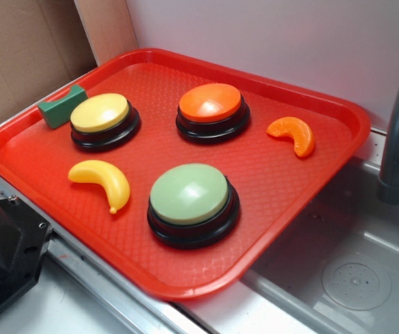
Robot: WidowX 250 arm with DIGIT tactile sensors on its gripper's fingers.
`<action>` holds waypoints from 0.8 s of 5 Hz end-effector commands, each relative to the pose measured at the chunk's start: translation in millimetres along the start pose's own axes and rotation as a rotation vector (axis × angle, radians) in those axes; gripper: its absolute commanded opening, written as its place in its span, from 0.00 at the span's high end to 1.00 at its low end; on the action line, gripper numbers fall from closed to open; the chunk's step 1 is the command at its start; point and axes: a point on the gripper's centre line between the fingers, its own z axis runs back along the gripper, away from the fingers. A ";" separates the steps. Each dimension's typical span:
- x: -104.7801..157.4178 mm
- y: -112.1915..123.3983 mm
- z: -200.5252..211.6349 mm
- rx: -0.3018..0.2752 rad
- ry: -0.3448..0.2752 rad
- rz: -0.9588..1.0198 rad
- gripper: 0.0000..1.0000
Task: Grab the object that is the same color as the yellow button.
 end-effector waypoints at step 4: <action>39.2 -21.0 -35.7 0.179 0.201 -0.789 0.00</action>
